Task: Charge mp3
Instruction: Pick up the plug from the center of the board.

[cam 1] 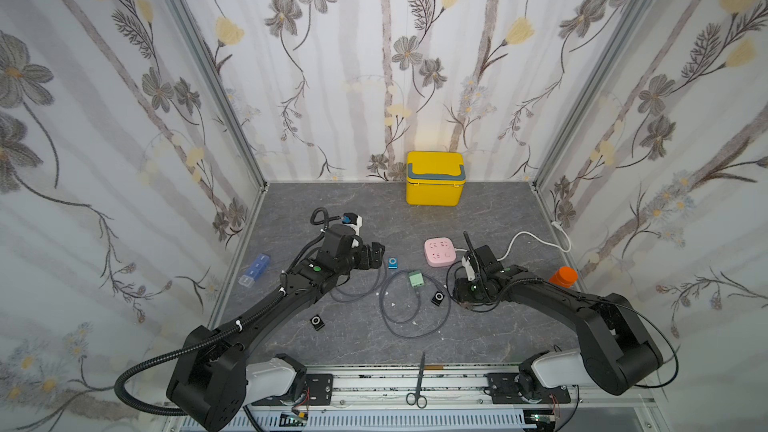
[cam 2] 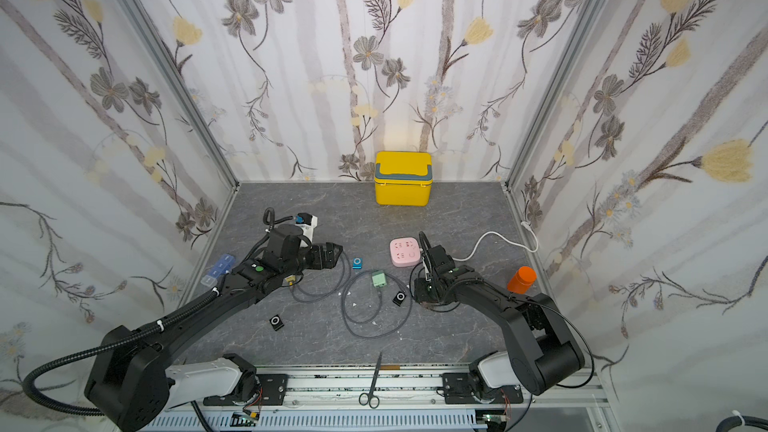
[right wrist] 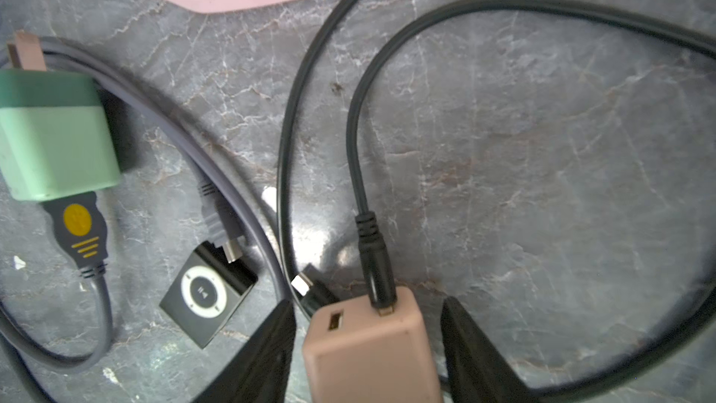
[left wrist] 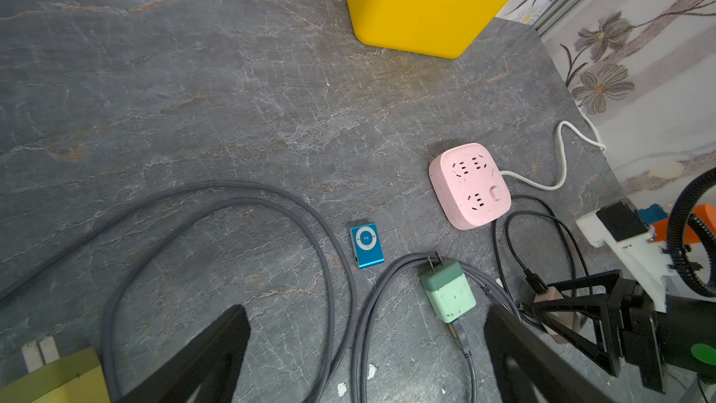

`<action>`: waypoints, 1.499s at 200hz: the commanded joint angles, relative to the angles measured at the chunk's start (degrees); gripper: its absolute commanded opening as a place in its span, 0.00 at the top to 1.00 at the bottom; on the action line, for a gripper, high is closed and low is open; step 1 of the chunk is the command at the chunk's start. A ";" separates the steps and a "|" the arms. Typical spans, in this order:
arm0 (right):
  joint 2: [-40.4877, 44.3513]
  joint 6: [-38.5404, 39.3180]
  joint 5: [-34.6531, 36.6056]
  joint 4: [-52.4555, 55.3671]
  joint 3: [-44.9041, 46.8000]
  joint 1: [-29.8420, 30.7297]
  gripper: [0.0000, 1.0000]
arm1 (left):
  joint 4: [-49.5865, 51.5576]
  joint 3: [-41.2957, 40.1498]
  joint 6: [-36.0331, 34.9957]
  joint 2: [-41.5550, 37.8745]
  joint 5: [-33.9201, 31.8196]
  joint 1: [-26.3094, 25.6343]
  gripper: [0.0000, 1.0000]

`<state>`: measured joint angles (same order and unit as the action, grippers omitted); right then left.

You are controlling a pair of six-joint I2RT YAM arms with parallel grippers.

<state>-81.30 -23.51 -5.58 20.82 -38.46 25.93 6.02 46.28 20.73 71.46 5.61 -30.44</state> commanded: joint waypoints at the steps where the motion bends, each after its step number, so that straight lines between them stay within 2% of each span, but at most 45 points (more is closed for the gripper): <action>1: -0.62 -0.04 0.88 1.70 -0.23 0.17 0.49 | 1.88 0.74 -1.31 0.17 -0.62 -0.67 0.03; 28: -1.01 -0.40 0.53 2.63 0.02 0.30 0.54 | 2.34 0.66 -1.22 -0.26 -0.86 -1.18 0.03; 62: -0.64 -2.44 -1.23 0.81 -0.41 0.35 0.68 | 1.13 -0.57 -1.69 -0.21 0.47 -2.12 0.05; 111: 4.22 -13.52 -6.37 -6.49 -3.92 0.33 0.81 | -6.83 -4.22 -3.73 -3.05 2.82 -8.64 0.09; 132: 7.73 -19.05 -5.14 -9.92 -4.35 0.26 0.82 | -12.33 -5.61 -0.96 -2.92 3.59 -10.78 0.13; 158: 11.90 -26.62 -3.98 -15.85 -3.29 0.26 0.83 | -22.72 -7.92 3.23 -1.14 5.05 -13.69 0.23; 178: 13.68 -32.34 -6.68 -23.26 -1.48 0.26 0.84 | -30.68 -9.34 3.52 0.32 3.34 -17.15 0.36; 186: 13.68 -34.18 -8.53 -25.30 -1.39 0.21 0.84 | -32.98 -9.39 2.55 1.04 2.61 -18.44 0.38; 207: 14.34 -37.30 -9.98 -26.98 -1.36 0.43 0.85 | -36.93 -8.74 1.24 4.12 1.39 -20.65 0.40; 229: 16.76 -39.42 -8.90 -28.00 -0.13 0.43 0.85 | -43.16 -9.32 2.85 6.26 0.05 -21.64 0.42; 300: 19.78 -44.26 -9.55 -32.58 3.30 1.11 0.86 | -50.10 -4.38 5.97 15.84 -0.56 -23.25 0.44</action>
<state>-61.80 -65.12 -14.68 -7.49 -35.33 26.63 -38.41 40.34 25.56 85.36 5.13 -53.52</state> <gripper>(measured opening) 0.384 0.567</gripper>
